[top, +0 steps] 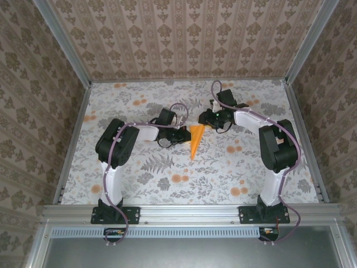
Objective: Fold a paper plane with a square sheet of paper (fold left side to right side)
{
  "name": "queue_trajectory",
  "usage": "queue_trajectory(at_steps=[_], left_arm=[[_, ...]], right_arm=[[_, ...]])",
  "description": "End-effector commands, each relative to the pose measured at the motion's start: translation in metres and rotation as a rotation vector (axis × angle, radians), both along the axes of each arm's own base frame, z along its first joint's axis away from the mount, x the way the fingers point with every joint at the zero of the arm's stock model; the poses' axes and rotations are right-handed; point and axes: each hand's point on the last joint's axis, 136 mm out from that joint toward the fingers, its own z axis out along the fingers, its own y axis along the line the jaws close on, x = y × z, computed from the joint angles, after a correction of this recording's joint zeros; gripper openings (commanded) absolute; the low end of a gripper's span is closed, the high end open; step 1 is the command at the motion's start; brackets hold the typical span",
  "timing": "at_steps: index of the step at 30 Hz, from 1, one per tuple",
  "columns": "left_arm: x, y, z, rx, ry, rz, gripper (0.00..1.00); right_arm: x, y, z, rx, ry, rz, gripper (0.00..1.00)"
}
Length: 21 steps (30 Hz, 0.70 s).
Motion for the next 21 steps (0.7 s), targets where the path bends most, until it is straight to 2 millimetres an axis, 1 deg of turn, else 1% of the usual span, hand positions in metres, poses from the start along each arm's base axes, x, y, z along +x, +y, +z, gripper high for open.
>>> queue_trajectory(at_steps=[1, 4, 8, 9, 21], left_arm=[[-0.008, 0.009, -0.025, 0.079, 0.029, -0.005, 0.0], [-0.008, 0.009, -0.026, 0.082, 0.035, -0.004, 0.0], [-0.01, 0.011, -0.026, 0.087, 0.043, -0.003, 0.0], [-0.007, 0.014, -0.03, 0.111, 0.034, 0.015, 0.0], [-0.008, 0.02, -0.033, 0.131, 0.051, 0.031, 0.0]], right_arm=[[-0.001, 0.02, -0.007, 0.028, 0.023, 0.041, 0.34], [-0.002, 0.023, -0.019, 0.018, 0.052, 0.042, 0.31], [-0.007, 0.02, -0.036, -0.001, 0.084, 0.035, 0.29], [-0.007, 0.02, -0.039, -0.002, 0.089, 0.033, 0.29], [-0.01, 0.013, -0.058, -0.042, 0.114, 0.024, 0.27]])
